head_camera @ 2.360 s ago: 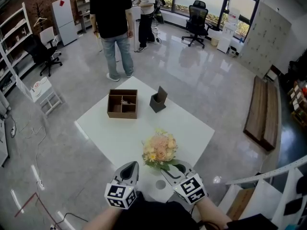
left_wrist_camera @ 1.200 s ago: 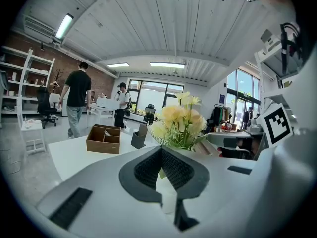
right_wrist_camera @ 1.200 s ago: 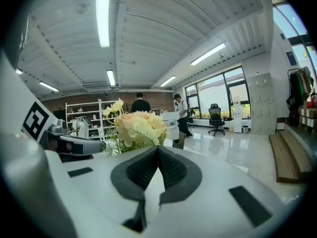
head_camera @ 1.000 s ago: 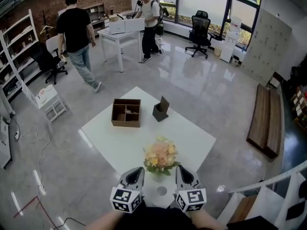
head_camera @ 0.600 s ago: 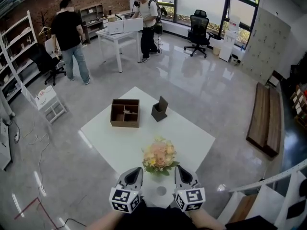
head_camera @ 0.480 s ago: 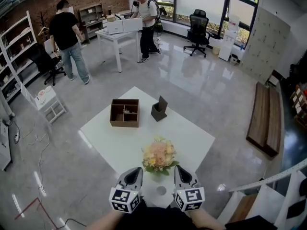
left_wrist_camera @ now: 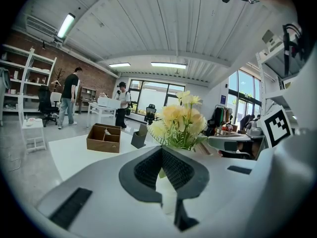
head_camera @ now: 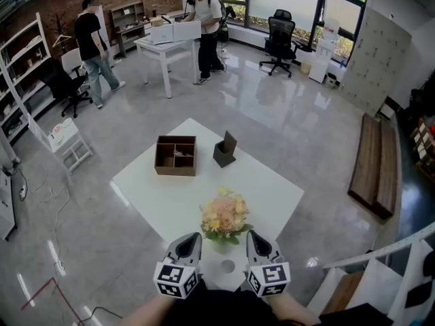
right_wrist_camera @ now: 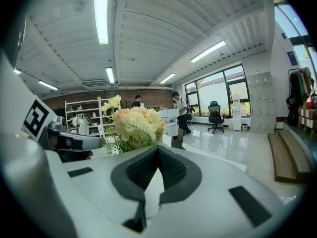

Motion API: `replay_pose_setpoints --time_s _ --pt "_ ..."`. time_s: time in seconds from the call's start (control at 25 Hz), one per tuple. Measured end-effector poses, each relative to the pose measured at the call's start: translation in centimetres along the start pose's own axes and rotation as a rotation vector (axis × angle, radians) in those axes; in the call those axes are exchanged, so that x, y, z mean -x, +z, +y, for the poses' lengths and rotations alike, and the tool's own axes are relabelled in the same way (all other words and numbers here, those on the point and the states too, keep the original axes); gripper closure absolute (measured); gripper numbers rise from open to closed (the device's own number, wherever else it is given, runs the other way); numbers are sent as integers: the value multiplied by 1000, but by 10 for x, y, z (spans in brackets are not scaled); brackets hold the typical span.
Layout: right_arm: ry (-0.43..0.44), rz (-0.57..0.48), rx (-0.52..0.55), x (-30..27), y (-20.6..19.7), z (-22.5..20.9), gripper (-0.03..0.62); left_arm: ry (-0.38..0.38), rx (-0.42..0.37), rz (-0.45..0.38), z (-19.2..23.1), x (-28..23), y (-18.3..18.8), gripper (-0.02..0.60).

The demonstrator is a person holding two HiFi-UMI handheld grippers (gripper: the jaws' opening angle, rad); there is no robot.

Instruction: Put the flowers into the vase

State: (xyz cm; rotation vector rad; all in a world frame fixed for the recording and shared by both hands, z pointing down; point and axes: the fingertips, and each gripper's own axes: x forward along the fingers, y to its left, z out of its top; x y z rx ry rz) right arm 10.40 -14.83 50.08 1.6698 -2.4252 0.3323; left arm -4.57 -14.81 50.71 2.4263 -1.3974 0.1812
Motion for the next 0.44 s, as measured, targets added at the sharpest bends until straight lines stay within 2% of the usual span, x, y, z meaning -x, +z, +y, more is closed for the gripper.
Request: replay_pose_setpoints --time_s 0.44 --pt "0 6 -1 1 -2 1 591 -3 20 3 1 2 -3 578"
